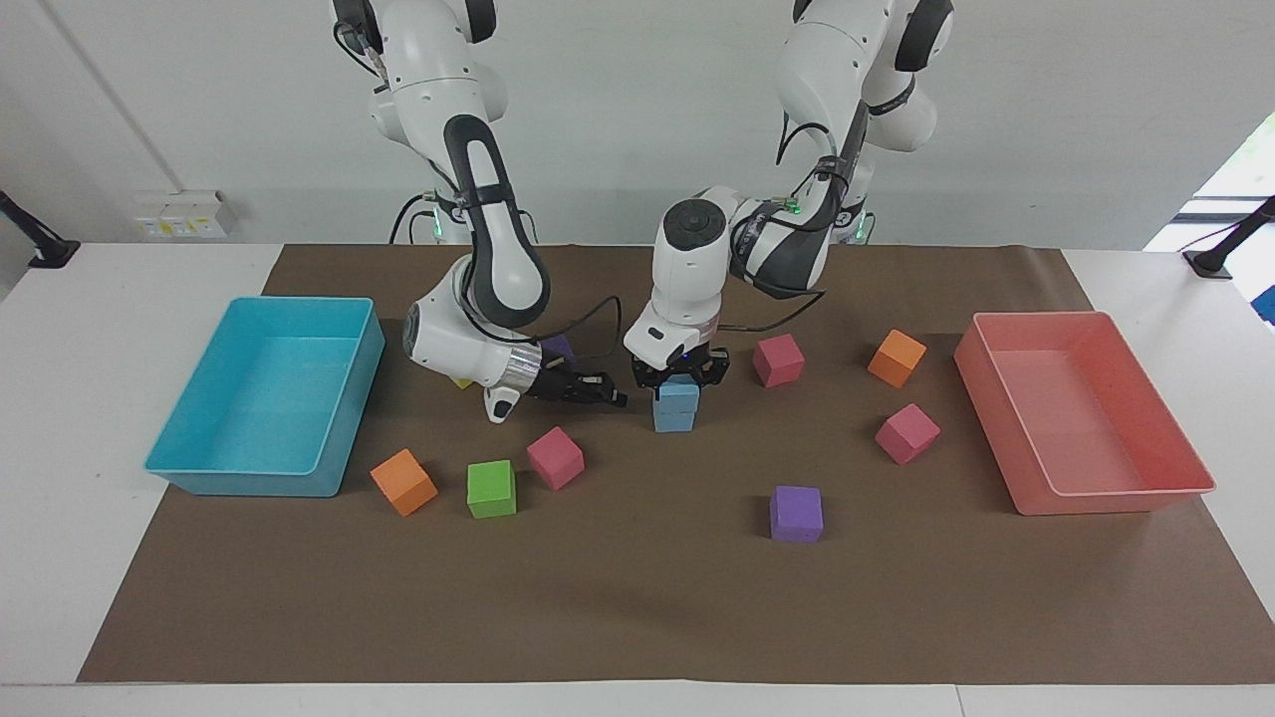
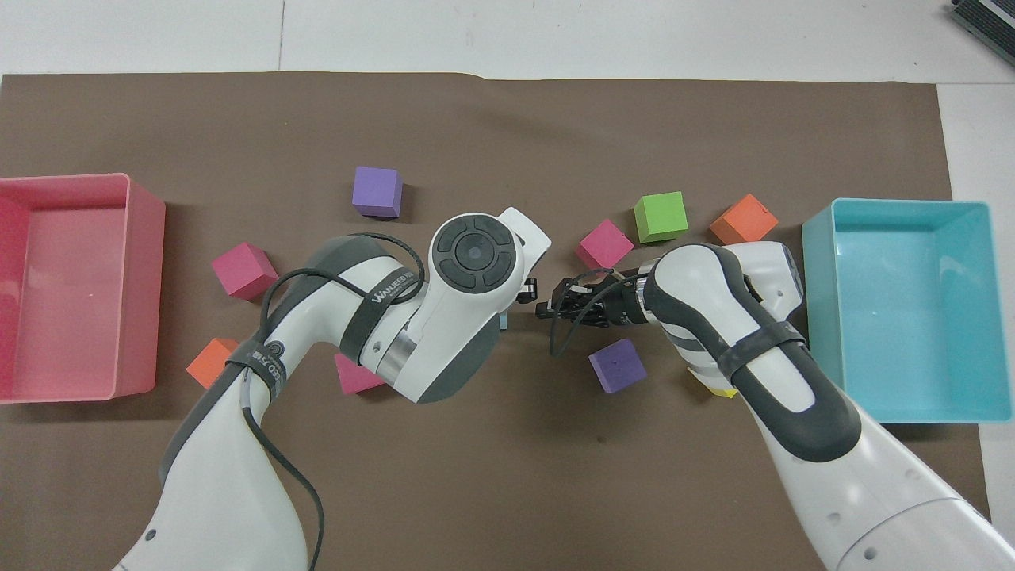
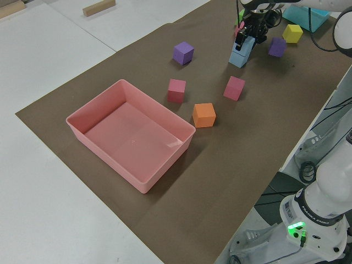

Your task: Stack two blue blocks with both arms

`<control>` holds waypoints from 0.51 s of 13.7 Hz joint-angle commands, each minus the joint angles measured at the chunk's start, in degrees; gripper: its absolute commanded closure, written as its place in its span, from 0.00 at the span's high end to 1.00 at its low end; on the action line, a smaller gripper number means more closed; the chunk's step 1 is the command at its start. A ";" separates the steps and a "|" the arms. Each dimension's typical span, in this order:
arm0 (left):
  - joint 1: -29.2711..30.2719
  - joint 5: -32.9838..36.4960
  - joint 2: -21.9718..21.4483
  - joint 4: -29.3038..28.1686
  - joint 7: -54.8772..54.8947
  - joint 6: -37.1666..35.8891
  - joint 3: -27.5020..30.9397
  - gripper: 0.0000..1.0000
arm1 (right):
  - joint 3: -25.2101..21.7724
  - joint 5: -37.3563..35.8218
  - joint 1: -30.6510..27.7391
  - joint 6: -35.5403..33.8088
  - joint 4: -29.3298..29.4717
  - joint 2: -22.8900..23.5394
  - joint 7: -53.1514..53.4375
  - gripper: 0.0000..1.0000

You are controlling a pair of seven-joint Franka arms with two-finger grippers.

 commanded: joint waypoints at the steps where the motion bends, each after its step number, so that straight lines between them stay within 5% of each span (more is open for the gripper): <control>1: -0.85 0.06 -1.18 -1.58 1.79 0.97 0.76 0.00 | 0.40 1.80 -0.49 0.62 -0.61 -0.09 -2.97 0.00; 7: -0.77 0.06 -1.18 -1.84 2.41 1.06 0.76 0.00 | 0.40 1.80 -0.49 0.71 -0.61 -0.09 -2.97 0.00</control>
